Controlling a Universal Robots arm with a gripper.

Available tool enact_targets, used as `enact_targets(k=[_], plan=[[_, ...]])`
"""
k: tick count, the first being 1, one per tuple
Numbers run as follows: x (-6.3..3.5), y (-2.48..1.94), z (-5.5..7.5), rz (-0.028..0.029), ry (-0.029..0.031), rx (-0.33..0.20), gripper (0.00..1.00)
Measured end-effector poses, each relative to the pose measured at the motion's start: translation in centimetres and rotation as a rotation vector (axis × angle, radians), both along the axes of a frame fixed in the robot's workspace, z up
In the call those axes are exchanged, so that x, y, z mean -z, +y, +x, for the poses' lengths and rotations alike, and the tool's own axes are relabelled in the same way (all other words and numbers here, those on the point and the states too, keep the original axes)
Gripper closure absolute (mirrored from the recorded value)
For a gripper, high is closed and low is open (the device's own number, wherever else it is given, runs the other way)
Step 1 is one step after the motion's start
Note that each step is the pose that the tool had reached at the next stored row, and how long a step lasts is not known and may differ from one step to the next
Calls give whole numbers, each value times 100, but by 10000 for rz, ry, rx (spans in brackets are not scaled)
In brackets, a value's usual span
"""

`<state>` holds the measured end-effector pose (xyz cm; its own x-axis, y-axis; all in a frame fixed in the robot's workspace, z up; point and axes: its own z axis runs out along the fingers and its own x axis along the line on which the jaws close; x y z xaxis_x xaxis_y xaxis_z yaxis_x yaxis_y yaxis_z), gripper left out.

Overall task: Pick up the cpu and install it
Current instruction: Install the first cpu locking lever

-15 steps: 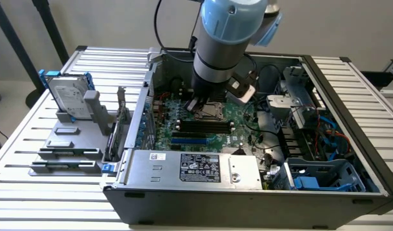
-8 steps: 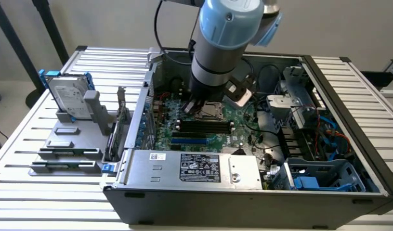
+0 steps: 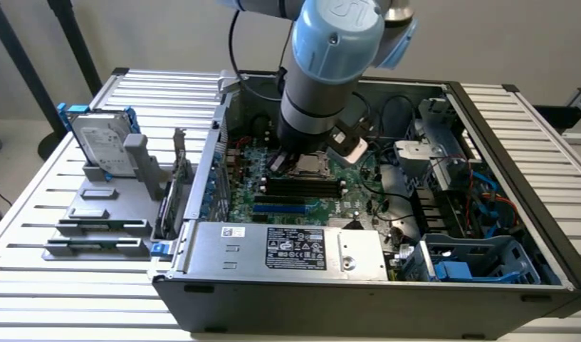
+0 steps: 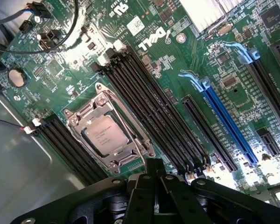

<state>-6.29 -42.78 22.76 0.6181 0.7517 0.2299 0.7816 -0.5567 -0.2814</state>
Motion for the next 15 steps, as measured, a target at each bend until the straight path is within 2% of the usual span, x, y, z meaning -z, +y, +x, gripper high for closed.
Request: enact_targets(k=[9, 15], plan=[[79, 58, -42, 0, 1, 2, 89], [139, 118, -64, 0, -5, 0, 89]])
